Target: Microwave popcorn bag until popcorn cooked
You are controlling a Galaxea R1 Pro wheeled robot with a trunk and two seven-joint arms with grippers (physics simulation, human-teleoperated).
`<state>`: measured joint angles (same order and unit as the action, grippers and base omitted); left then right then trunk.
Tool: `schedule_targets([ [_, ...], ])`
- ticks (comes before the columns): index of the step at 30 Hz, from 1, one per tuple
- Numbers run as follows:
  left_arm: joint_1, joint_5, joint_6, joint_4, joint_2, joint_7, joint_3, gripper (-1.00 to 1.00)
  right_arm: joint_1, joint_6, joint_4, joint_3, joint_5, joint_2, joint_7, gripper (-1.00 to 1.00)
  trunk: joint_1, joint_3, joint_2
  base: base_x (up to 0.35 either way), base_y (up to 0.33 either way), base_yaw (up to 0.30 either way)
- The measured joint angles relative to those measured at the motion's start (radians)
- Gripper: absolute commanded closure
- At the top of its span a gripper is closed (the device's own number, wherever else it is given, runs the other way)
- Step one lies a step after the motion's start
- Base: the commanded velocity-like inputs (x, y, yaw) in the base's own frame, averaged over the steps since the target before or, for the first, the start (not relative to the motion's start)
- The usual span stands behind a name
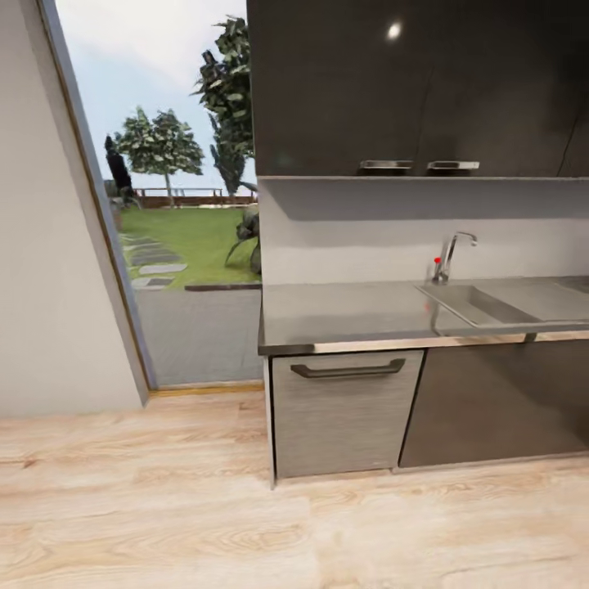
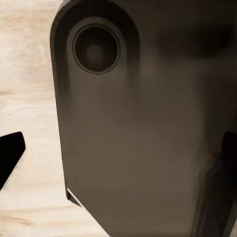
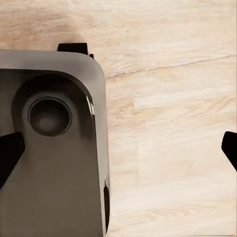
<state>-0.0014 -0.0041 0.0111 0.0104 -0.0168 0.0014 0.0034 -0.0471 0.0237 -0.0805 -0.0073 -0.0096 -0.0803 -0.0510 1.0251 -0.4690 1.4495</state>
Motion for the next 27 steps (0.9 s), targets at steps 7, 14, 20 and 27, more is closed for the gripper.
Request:
schedule_targets([
  [7, 0.001, 0.002, 0.003, 0.000, 0.000, 0.000, 0.003, -1.00, 0.000, -0.002, -0.001, -0.001, 0.000, -0.021, 0.004, -1.00, 0.000, 0.000, 0.000, 0.000, 0.000, -0.300],
  [14, 0.000, 0.004, 0.004, 0.000, 0.001, 0.000, 0.004, -1.00, 0.000, -0.006, -0.002, -0.001, 0.000, -0.026, 0.004, -1.00, 0.000, 0.000, 0.000, 0.000, 0.000, -0.300],
  [20, 0.000, 0.005, 0.005, 0.003, 0.002, 0.000, 0.005, -1.00, 0.000, -0.012, -0.009, -0.001, 0.000, -0.031, 0.004, -1.00, 0.000, 0.000, 0.000, 0.000, 0.000, -0.300],
  [27, 0.000, 0.006, 0.007, 0.006, 0.002, 0.000, 0.006, -1.00, 0.002, -0.057, -0.035, 0.001, 0.000, -0.033, 0.004, -1.00, 0.000, 0.000, 0.000, 0.000, 0.000, -0.300],
])
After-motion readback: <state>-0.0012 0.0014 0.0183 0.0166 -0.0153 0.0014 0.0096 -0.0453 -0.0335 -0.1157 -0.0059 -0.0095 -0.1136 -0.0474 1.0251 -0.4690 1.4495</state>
